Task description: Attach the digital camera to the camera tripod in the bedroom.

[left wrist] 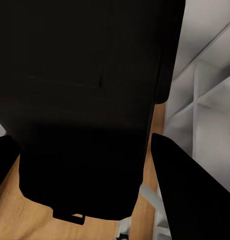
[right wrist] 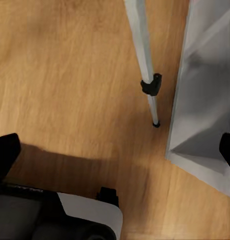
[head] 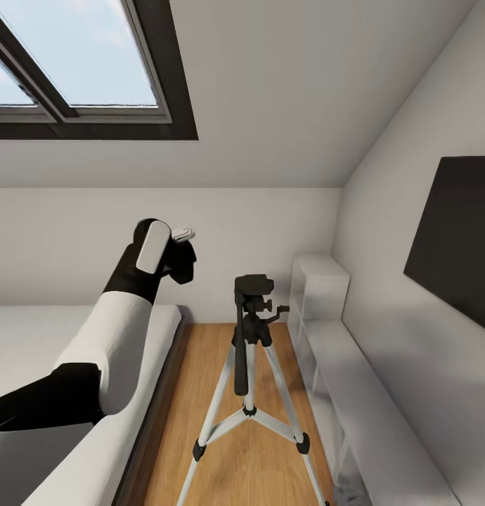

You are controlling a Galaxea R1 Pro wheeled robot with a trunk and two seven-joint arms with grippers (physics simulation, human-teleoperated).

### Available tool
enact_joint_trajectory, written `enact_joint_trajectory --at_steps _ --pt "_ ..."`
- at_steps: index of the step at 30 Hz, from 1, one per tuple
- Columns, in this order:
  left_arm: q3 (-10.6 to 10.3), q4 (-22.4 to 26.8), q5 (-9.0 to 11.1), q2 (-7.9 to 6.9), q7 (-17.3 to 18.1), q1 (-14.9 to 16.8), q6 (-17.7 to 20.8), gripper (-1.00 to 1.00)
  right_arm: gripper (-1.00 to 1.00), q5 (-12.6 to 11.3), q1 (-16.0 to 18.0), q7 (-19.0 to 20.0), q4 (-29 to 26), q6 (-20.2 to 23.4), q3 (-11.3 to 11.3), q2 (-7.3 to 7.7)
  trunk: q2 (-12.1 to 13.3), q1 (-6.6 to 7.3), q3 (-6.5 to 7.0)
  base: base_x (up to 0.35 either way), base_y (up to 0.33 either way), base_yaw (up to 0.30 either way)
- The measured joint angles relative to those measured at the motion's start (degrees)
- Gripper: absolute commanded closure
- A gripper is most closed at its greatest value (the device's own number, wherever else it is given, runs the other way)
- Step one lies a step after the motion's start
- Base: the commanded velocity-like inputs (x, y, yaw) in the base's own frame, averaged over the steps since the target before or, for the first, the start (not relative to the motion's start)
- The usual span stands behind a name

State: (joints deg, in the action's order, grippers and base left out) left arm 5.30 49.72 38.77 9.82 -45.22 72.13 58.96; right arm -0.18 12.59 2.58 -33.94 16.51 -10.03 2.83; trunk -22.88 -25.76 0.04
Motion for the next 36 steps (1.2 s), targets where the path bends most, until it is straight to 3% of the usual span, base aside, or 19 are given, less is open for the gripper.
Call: enact_joint_trajectory --at_steps 3,6,11,18,22,23,26,31,36 --pt "-0.01 0.2 0.2 -0.16 -0.13 0.0 0.02 1.0 -1.0 -0.03 0.83 -0.15 -9.75 6.76 0.58 0.21 0.0 0.0 0.0 0.0 0.0 0.0" --pt "-0.1 0.33 0.33 -0.24 -0.18 0.0 0.01 1.0 -1.0 0.04 2.36 -0.1 -18.15 12.4 3.48 0.82 0.01 0.0 0.0 0.0 0.0 0.0" --pt "-0.17 0.42 0.32 -0.33 -0.21 0.0 0.01 1.0 -1.0 0.24 6.21 0.06 -24.21 18.26 6.72 1.23 0.01 0.0 0.0 0.0 0.0 0.0" --pt "-0.43 0.48 -0.07 -0.37 -0.21 0.0 0.01 1.0 -1.0 0.25 12.16 0.05 -28.49 23.63 8.44 1.33 0.01 0.0 0.0 0.0 0.0 0.0" --pt "-0.46 0.72 -0.21 -0.37 -0.22 0.0 0.02 1.0 -1.0 0.24 13.49 -0.03 -31.69 24.32 8.94 1.3 0.0 0.0 0.0 0.0 0.0 0.0" --pt "-0.41 0.99 -0.38 -0.43 -0.28 -0.01 0.08 1.0 -1.0 0.18 14.09 0.06 -36.03 25.07 9.14 1.24 0.01 0.0 0.01 0.0 0.0 0.0" --pt "-0.41 1.0 -0.36 -0.65 -0.25 0.0 0.1 1.0 -1.0 -0.23 14.32 0.62 -40.39 27.97 8.75 0.68 0.01 0.0 -0.01 0.0 0.0 0.0" --pt "-0.38 0.74 -0.11 -0.71 -0.23 0.0 0.04 1.0 -1.0 -0.33 14.36 2.38 -41.02 29.69 6.7 0.37 0.01 0.0 -0.01 0.0 0.0 0.0" --pt "-0.36 0.64 0.14 -0.72 -0.22 0.0 0.03 1.0 -1.0 -0.41 14.37 6.79 -40.97 29.79 4.42 0.46 0.01 0.0 -0.01 0.0 0.0 0.0"
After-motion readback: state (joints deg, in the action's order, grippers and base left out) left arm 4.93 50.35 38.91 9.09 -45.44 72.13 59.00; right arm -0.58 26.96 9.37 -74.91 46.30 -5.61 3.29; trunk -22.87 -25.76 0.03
